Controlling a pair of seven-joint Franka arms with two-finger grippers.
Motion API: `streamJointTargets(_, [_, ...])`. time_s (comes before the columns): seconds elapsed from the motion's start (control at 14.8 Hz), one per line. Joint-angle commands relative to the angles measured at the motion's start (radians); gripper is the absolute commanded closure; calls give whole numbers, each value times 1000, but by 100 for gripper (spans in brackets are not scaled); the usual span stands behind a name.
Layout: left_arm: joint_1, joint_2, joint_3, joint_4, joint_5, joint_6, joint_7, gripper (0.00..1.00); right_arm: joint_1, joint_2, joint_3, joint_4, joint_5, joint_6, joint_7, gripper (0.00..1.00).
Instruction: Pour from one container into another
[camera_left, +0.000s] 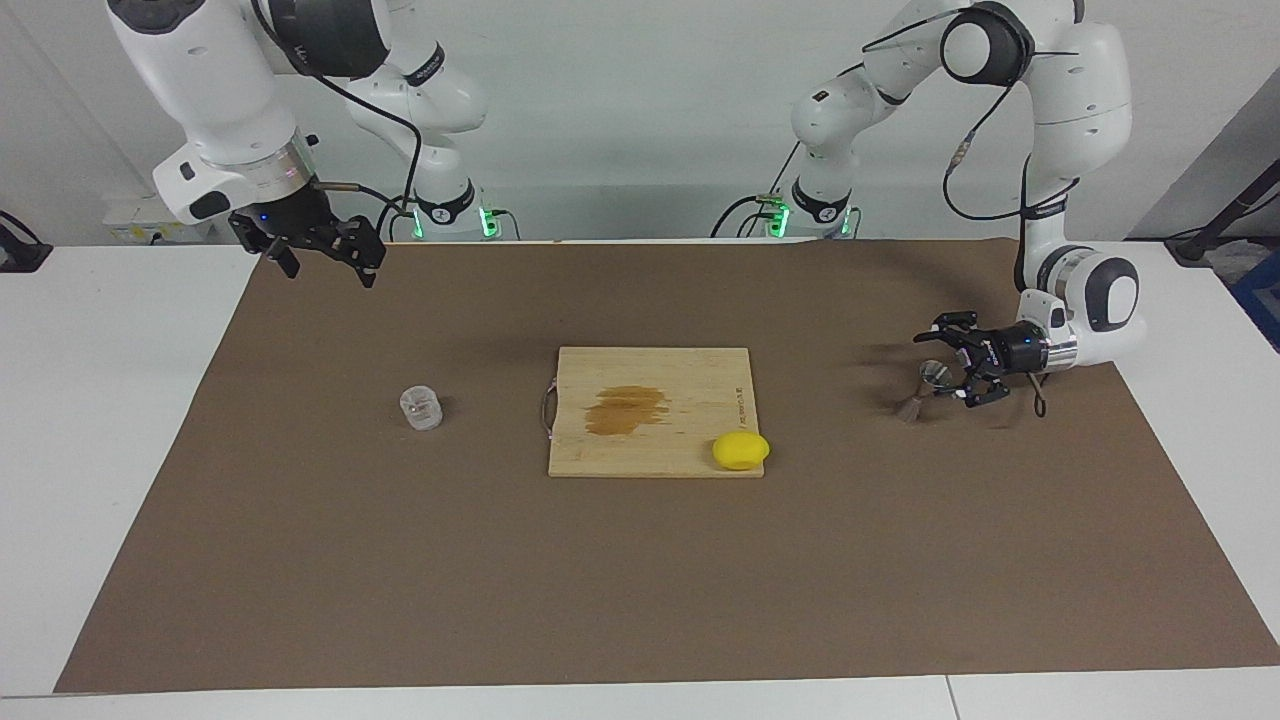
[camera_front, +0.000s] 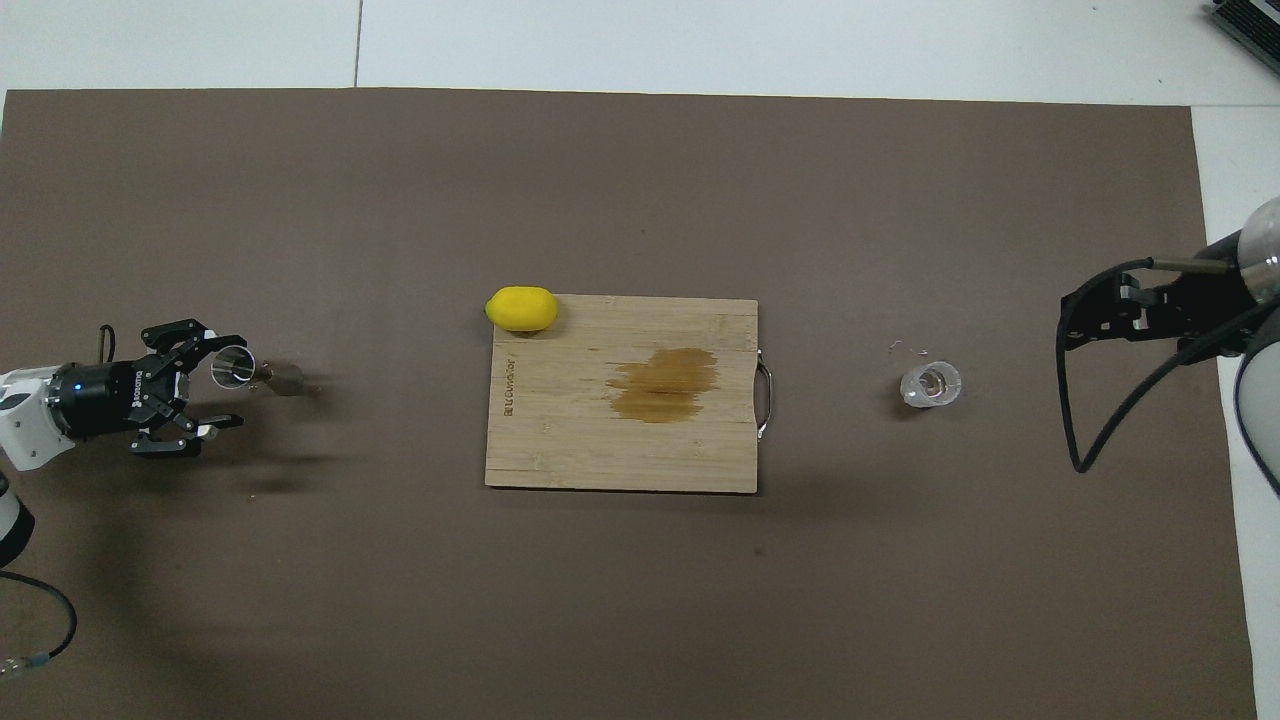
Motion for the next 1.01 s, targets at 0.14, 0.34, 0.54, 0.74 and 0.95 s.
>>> streamJointTargets(0.14, [2, 3, 0, -3, -21, -6, 89, 2, -15, -24, 5, -33, 23, 20, -9, 0])
streamJointTargets(0.34, [-2, 3, 1, -11, -21, 4, 120, 2, -15, -26, 5, -38, 23, 20, -7, 0])
streamJointTargets(0.54, [-2, 3, 1, -11, -21, 7, 120, 2, -15, -26, 5, -38, 23, 20, -9, 0])
streamJointTargets(0.74, [-4, 3, 1, -11, -19, 21, 120, 2, -15, -27, 5, -42, 23, 20, -9, 0])
streamJointTargets(0.95, [-4, 3, 1, -14, -19, 26, 120, 2, -15, -32, 5, -52, 23, 20, -9, 0])
